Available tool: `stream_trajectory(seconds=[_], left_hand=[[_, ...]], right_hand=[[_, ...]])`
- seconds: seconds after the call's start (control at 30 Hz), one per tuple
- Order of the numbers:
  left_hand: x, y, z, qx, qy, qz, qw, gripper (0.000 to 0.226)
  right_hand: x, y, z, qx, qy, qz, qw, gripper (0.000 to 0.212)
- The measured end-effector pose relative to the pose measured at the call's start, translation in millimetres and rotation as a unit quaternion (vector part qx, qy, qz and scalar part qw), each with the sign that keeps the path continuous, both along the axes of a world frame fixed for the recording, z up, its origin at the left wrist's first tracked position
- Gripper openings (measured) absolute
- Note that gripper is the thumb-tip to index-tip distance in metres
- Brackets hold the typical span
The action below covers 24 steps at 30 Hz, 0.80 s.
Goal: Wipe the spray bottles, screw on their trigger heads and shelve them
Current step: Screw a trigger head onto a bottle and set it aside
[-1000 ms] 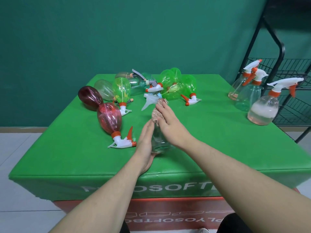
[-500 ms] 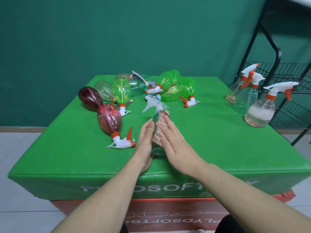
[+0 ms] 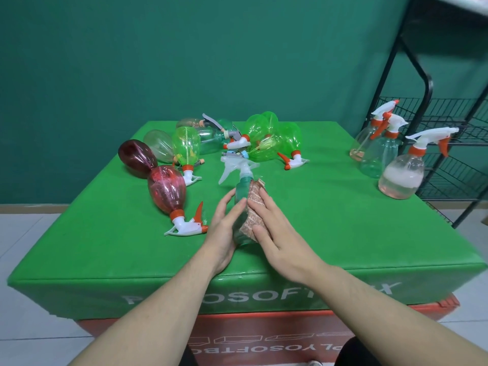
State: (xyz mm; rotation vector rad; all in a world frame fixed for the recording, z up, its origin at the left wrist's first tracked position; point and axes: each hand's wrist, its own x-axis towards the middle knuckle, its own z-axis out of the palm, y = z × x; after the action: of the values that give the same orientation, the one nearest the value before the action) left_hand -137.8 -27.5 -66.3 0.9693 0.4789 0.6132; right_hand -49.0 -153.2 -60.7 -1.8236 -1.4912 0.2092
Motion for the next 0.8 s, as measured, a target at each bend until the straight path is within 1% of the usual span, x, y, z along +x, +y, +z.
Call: stream_trajectory(seconds=[0.13,0.3,0.4,0.57,0.67,0.8], left_hand=[[1.1,-0.7,-1.1,0.017,0.014,-0.008,1.0,0.065],[0.7,-0.3,-4.9,0.055,0.037,-0.016,0.998,0.042],[-0.6,-1.1,-3.0,0.062,0.031,-0.023,0.997,0.039],[-1.1,0.4,-5.0,0.036,0.025,-0.022,0.999,0.041],[-2.3,0.1,-4.1,0.029,0.022,-0.024,0.999,0.04],[-1.9,-0.2,-3.6,0.031,0.015,-0.024,0.999,0.04]], right_hand=[[6.4,9.2,8.4,-0.029,-0.02,-0.01,0.999,0.052],[5.6,34.5,21.2,-0.037,-0.023,-0.045,0.998,0.053],[7.3,47.7,26.2,-0.037,0.006,-0.057,0.998,0.054],[9.6,58.5,30.0,-0.034,0.091,-0.087,0.991,0.057],[3.7,57.0,25.2,-0.03,0.074,-0.096,0.992,0.054],[-0.9,45.9,16.4,-0.011,0.026,-0.071,0.997,0.052]])
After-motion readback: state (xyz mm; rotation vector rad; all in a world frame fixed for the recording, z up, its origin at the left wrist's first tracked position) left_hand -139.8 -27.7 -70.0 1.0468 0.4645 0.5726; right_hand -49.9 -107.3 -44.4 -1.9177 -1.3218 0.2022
